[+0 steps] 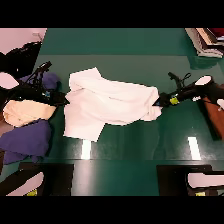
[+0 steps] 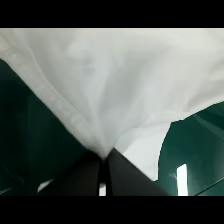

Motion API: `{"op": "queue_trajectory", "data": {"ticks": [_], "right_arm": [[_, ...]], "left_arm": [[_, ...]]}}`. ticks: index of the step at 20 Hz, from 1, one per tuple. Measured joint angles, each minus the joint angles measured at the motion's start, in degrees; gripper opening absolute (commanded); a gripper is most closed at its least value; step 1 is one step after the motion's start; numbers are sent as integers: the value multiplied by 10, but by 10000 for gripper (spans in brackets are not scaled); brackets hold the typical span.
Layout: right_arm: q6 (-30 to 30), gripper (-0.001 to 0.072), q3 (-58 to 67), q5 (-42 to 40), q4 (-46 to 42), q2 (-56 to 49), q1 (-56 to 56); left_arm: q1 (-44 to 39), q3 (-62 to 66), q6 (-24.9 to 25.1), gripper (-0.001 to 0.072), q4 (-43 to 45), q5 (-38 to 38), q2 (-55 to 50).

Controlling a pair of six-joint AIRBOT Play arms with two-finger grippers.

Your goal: Fold the shirts.

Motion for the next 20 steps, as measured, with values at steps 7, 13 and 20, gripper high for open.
{"op": "queue_trajectory", "data": {"ticks": [7,13,20], "right_arm": [[38,68,127,-75,-27,58,-55],[91,543,237,-112,-37,-17,-95],[94,425,212,24,-39,-17,-136]], "left_arm": [[0,0,0,28,-1,-2,0],[0,0,0,29,-1,-11,0],[0,0,0,29,-1,-15,0]]}}
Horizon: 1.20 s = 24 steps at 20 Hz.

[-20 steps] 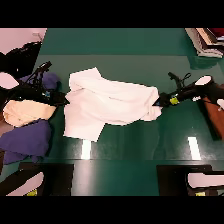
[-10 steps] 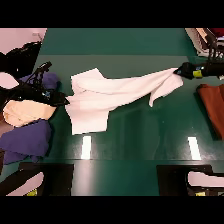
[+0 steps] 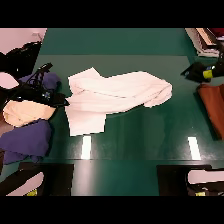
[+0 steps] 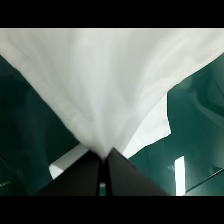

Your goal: Fold the shirts.

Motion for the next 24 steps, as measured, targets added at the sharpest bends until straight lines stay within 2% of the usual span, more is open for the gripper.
{"op": "queue_trajectory", "data": {"ticks": [3,7,10,13,19,20,21,24], "right_arm": [[10,427,-116,-6,1,51,29],[68,427,-294,-123,10,124,94],[95,428,-380,-211,47,148,135],[105,428,-408,-266,74,139,158],[109,421,-372,-306,92,98,172],[110,170,-363,-309,93,90,172],[110,15,-355,-310,93,82,173],[98,15,-341,-308,93,72,172]], "left_arm": [[0,0,0,29,0,8,0],[0,0,-1,29,-1,12,0],[0,0,-1,29,-1,13,0],[0,0,-1,29,-1,15,0],[0,0,0,29,0,15,0],[0,0,0,28,0,15,0],[0,0,0,28,0,15,0],[0,2,0,28,1,13,0]]}}
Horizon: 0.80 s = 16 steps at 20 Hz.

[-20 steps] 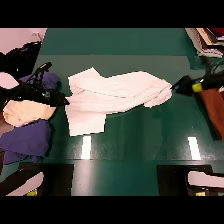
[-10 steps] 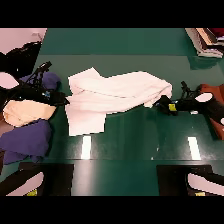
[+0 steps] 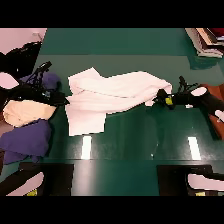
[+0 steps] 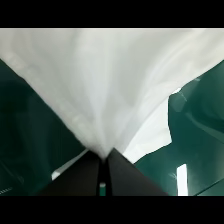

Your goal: Fold the shirts.

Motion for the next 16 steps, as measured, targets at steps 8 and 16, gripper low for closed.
{"op": "queue_trajectory", "data": {"ticks": [8,16], "right_arm": [[-23,14,8,178,-104,169,-143],[-27,425,9,303,-147,224,-287]], "left_arm": [[1,40,-1,28,28,-88,56],[1,42,-3,28,3,-148,96]]}}
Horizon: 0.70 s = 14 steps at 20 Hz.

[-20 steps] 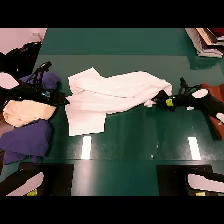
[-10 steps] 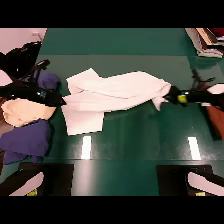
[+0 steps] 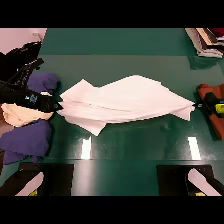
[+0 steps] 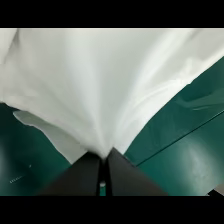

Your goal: Fold the shirts.

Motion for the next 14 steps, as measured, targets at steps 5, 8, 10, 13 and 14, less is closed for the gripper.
{"op": "queue_trajectory", "data": {"ticks": [5,8,10,13,14], "right_arm": [[-31,502,13,-32,-4,-88,-15],[-59,497,19,0,-14,-109,-35],[-68,434,6,25,-42,-99,-44],[-76,434,-48,47,-85,-53,-51],[-77,431,-71,49,-88,-36,-52]], "left_arm": [[0,-2,-1,29,-3,21,2],[0,-3,-1,29,-3,27,2],[0,-3,-1,29,-3,34,2],[0,-3,-1,29,-4,50,2],[0,-3,-1,29,-4,56,2]]}}
